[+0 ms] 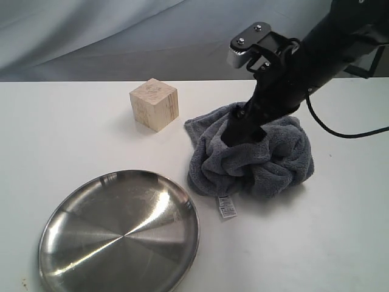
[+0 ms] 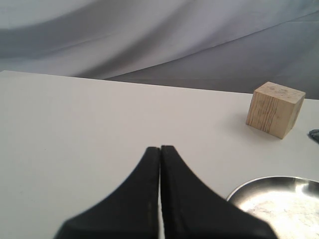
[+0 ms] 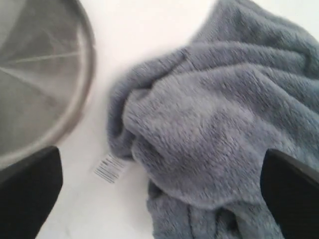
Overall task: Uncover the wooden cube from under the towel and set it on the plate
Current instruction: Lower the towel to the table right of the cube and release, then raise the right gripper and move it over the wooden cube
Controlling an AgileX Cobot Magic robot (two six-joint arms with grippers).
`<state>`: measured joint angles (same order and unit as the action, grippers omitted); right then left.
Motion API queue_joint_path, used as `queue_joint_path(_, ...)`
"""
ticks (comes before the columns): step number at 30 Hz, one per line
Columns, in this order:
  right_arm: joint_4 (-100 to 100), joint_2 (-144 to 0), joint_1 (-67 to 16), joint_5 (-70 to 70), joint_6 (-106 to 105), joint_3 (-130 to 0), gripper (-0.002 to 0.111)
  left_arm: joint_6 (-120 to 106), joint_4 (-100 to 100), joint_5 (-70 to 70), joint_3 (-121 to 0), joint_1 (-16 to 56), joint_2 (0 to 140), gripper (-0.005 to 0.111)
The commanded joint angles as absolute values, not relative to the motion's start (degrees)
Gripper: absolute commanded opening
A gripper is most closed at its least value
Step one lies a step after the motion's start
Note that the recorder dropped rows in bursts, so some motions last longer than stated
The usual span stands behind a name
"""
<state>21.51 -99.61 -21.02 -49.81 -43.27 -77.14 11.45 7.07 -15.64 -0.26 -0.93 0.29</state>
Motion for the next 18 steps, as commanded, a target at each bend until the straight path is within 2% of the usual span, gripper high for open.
queue_joint_path(1, 35.0, -99.1, -20.6, -47.4, -58.3, -76.8, 0.105, 11.7, 6.6, -15.2, 0.0, -1.0, 0.0, 0.002)
queue_joint_path(7, 47.3, -99.1, -20.6, -35.4, -64.7, -76.8, 0.105, 11.7, 6.6, -15.2, 0.0, -1.0, 0.0, 0.002)
queue_joint_path(11, 48.6, -99.4, -21.9, -24.9, -67.0, -76.8, 0.105, 11.7, 6.6, -15.2, 0.0, -1.0, 0.0, 0.002)
queue_joint_path(18, 48.6, -102.1, -28.5, -3.5, -68.1, -76.8, 0.105, 11.7, 6.6, -15.2, 0.0, -1.0, 0.0, 0.002)
